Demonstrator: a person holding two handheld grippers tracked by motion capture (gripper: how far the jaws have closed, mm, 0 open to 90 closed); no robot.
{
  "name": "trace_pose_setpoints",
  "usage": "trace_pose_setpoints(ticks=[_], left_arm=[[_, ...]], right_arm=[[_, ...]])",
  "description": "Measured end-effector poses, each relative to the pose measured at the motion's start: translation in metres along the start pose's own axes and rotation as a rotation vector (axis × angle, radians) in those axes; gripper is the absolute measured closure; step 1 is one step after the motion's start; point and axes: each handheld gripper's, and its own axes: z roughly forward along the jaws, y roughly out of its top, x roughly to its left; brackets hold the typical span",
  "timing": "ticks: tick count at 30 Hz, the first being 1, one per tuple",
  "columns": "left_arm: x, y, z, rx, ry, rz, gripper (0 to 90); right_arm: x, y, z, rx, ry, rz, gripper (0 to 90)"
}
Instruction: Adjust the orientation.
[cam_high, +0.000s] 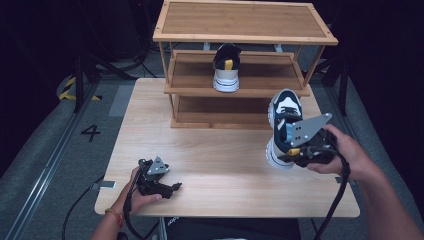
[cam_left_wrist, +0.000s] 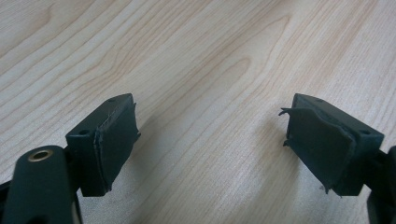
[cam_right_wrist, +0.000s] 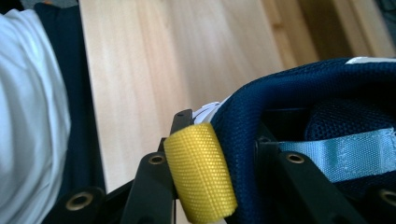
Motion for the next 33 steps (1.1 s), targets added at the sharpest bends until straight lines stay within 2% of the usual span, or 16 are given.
trace_pose_setpoints(ticks=[3, 8, 12, 14, 15, 17, 18, 20, 21, 23, 25, 27, 28, 29, 33], left_arm=[[0.000, 0.000, 0.000, 0.000, 0.000, 0.001, 16.8], [0.000, 0.000, 0.000, 0.000, 0.000, 0.001, 16.9], [0.000, -0.001, -0.001, 0.003, -0.002, -0.004, 16.9], [0.000, -0.001, -0.001, 0.001, 0.003, -0.002, 16.9], [0.000, -0.002, -0.003, 0.002, 0.005, -0.003, 16.9], [-0.001, -0.003, -0.003, 0.001, 0.012, -0.007, 16.9], [-0.001, -0.004, -0.004, 0.005, 0.014, -0.003, 16.9], [-0.003, -0.005, -0.005, -0.001, 0.010, -0.024, 16.9], [-0.003, -0.006, -0.006, -0.002, 0.020, -0.016, 16.9], [-0.004, -0.008, -0.007, -0.002, 0.020, -0.029, 16.9], [-0.003, -0.010, -0.010, 0.001, 0.028, -0.024, 16.9], [-0.004, -0.011, -0.011, -0.002, 0.028, -0.036, 16.9], [-0.003, -0.012, -0.011, 0.000, 0.036, -0.027, 16.9], [-0.004, -0.012, -0.011, -0.001, 0.031, -0.041, 16.9], [-0.004, -0.012, -0.012, -0.001, 0.038, -0.031, 16.9]], right_arm=[[-0.011, 0.009, -0.006, -0.023, -0.005, -0.007, 69.6], [-0.030, 0.026, -0.005, -0.017, -0.040, -0.078, 69.6], [-0.050, 0.038, 0.003, -0.007, -0.021, -0.088, 69.5], [-0.055, 0.041, 0.005, -0.006, -0.016, -0.089, 69.5], [-0.068, 0.049, 0.012, 0.007, -0.008, -0.083, 69.4], [-0.073, 0.052, 0.014, 0.004, 0.000, -0.088, 69.3], [-0.079, 0.055, 0.017, -0.006, 0.010, -0.088, 69.4], [-0.090, 0.059, 0.021, -0.029, 0.031, -0.082, 69.3], [-0.094, 0.061, 0.022, -0.033, 0.040, -0.077, 69.3], [-0.105, 0.067, 0.027, -0.016, 0.040, -0.072, 69.1], [-0.113, 0.071, 0.031, -0.002, 0.038, -0.068, 69.0], [-0.121, 0.075, 0.036, -0.004, 0.049, -0.050, 68.9], [-0.124, 0.077, 0.038, 0.005, 0.049, -0.049, 69.0], [-0.126, 0.079, 0.041, 0.017, 0.049, -0.060, 68.9], [-0.138, 0.085, 0.046, 0.051, 0.042, -0.048, 68.4]])
